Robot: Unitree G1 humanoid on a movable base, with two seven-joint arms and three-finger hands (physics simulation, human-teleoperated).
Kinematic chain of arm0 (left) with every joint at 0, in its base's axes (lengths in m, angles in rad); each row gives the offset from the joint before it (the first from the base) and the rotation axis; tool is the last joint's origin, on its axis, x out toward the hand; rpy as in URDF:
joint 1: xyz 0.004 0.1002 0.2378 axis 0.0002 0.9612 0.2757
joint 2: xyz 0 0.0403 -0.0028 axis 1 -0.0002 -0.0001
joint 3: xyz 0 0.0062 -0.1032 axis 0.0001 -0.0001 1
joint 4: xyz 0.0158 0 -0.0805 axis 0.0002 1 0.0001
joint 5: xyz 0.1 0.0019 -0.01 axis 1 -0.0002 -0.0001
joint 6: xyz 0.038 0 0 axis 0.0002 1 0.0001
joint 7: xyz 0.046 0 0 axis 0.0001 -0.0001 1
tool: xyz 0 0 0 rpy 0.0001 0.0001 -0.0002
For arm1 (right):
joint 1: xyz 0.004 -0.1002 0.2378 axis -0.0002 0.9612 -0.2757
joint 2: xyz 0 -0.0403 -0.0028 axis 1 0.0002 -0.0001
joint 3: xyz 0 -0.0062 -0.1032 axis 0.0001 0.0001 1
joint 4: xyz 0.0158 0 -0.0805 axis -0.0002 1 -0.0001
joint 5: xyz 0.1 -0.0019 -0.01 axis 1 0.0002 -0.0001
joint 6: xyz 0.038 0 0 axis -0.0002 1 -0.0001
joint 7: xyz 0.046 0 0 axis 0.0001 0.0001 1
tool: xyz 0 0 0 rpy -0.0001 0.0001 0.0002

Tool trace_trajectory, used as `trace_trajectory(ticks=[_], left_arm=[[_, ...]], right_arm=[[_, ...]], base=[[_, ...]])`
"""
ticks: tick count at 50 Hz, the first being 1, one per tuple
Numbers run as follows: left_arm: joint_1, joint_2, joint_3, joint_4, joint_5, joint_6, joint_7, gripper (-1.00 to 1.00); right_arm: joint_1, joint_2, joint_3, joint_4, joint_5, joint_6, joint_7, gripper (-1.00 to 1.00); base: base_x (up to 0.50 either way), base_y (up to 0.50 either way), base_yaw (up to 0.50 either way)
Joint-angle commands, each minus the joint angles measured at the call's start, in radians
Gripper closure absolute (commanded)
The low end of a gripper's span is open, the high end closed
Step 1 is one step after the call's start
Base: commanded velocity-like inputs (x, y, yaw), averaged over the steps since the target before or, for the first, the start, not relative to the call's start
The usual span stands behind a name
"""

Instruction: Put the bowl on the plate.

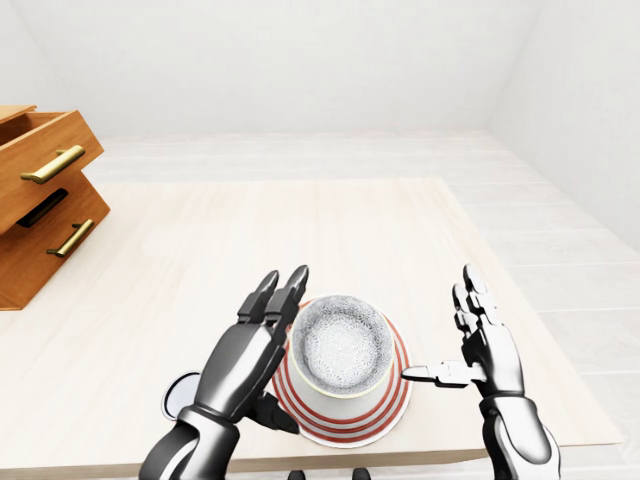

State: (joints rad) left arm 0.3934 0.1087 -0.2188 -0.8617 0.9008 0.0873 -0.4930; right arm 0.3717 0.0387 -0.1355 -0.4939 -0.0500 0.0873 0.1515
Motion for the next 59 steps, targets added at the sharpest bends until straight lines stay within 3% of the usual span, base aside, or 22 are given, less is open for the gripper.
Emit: trace_trajectory(ticks=[1, 10, 21, 30, 38, 48, 52, 59], left_arm=[[-0.066, -0.056, 0.096, -0.077, -0.086, 0.000, -0.115, -1.00], [-0.146, -0.069, 0.175, -0.149, -0.100, 0.000, -0.205, -1.00], [-0.200, -0.072, 0.285, -0.185, -0.131, 0.000, -0.205, -1.00], [-0.264, -0.091, 0.417, -0.185, -0.180, 0.000, -0.205, -1.00], [-0.301, -0.052, 0.497, -0.182, -0.227, 0.000, -0.205, -1.00], [-0.273, -0.049, 0.533, -0.160, -0.269, 0.000, -0.205, -1.00], [-0.319, -0.021, 0.574, -0.162, -0.291, 0.000, -0.205, -1.00], [-0.308, 0.007, 0.604, -0.128, -0.314, 0.000, -0.205, -1.00]], right_arm=[[-0.005, 0.002, 0.000, -0.009, -0.010, 0.000, 0.002, -1.00], [-0.014, -0.001, 0.002, -0.014, -0.009, 0.000, 0.005, -1.00], [-0.012, 0.000, 0.002, -0.016, -0.008, 0.000, 0.006, -1.00], [-0.012, -0.004, 0.000, -0.042, -0.014, 0.000, 0.012, -1.00], [0.005, -0.001, -0.013, -0.075, -0.013, 0.000, 0.024, -1.00], [0.023, 0.010, -0.033, -0.126, -0.021, 0.000, 0.046, -1.00], [0.029, 0.015, -0.039, -0.139, -0.026, 0.000, 0.056, -1.00], [0.036, 0.023, -0.061, -0.190, -0.032, 0.000, 0.076, -1.00]], base=[[0.00, 0.00, 0.00], [0.00, 0.00, 0.00], [0.00, 0.00, 0.00], [0.00, 0.00, 0.00], [0.00, 0.00, 0.00], [0.00, 0.00, 0.00], [0.00, 0.00, 0.00], [0.00, 0.00, 0.00]])
